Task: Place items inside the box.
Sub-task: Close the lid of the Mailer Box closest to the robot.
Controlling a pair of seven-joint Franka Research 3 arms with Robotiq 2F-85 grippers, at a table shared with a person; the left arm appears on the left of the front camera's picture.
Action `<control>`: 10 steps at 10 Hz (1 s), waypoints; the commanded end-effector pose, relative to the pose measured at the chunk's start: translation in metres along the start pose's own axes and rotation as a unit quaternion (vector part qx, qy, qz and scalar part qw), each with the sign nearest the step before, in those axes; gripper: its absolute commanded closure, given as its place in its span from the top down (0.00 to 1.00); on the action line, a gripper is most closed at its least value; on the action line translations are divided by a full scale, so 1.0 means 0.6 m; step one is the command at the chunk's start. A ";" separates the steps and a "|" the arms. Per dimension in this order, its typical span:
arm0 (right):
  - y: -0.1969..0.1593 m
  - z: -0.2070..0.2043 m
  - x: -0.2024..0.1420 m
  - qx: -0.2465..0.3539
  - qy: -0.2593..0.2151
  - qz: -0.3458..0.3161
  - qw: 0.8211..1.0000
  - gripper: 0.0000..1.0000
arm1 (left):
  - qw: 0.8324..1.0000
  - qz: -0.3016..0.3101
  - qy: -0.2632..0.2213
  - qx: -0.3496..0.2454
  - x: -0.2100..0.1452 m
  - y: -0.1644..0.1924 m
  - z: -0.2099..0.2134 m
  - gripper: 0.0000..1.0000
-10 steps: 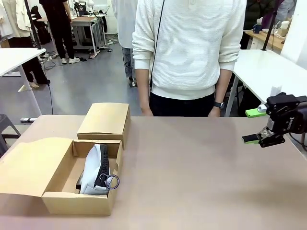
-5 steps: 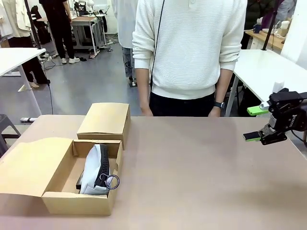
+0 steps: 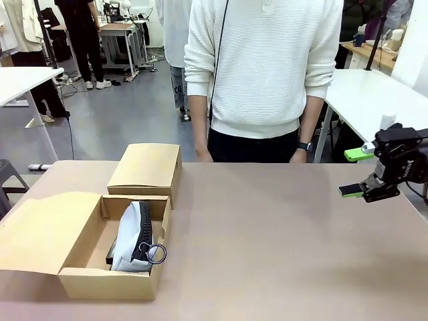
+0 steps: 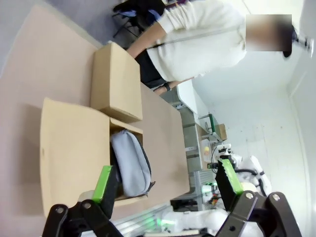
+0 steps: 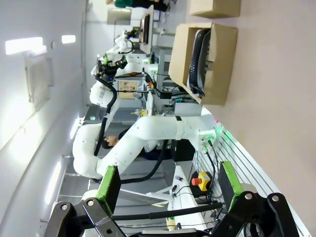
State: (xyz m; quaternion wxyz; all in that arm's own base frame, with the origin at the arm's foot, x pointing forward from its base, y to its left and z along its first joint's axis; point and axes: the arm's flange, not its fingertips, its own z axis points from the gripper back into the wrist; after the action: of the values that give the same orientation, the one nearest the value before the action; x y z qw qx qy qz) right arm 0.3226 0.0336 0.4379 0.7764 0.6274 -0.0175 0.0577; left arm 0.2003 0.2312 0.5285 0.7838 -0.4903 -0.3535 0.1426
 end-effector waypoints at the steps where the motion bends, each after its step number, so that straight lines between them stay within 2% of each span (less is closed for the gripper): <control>1: 0.002 0.002 -0.005 0.001 0.002 -0.003 1.000 1.00 | 0.984 -0.171 -0.003 -0.050 -0.037 -0.052 -0.058 1.00; 3: 0.002 0.002 -0.005 0.001 0.002 -0.003 1.000 1.00 | 0.957 -0.260 0.064 -0.110 -0.092 -0.080 -0.115 1.00; 4: 0.002 0.002 -0.005 0.001 0.002 -0.003 1.000 1.00 | 0.937 -0.313 0.078 -0.135 -0.119 -0.081 -0.146 1.00; 5: 0.002 0.002 -0.005 0.001 0.002 -0.003 1.000 1.00 | 0.893 -0.434 0.025 -0.117 -0.146 -0.073 -0.175 1.00; 6: 0.002 0.002 -0.005 0.001 0.002 -0.003 1.000 1.00 | 0.833 -0.536 -0.020 -0.133 -0.167 -0.058 -0.194 1.00; 8: 0.002 0.002 -0.005 0.001 0.002 -0.003 1.000 1.00 | 0.764 -0.625 -0.064 -0.149 -0.192 -0.017 -0.194 1.00; 10: 0.002 0.002 -0.005 0.001 0.002 -0.003 1.000 1.00 | 0.684 -0.706 -0.087 -0.160 -0.147 0.040 -0.200 1.00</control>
State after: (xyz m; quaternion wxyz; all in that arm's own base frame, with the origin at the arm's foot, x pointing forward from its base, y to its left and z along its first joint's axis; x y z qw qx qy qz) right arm 0.3224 0.0338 0.4376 0.7768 0.6268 -0.0169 0.0575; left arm 0.2459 0.1667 0.5390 0.5888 -0.2332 -0.6356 -0.4415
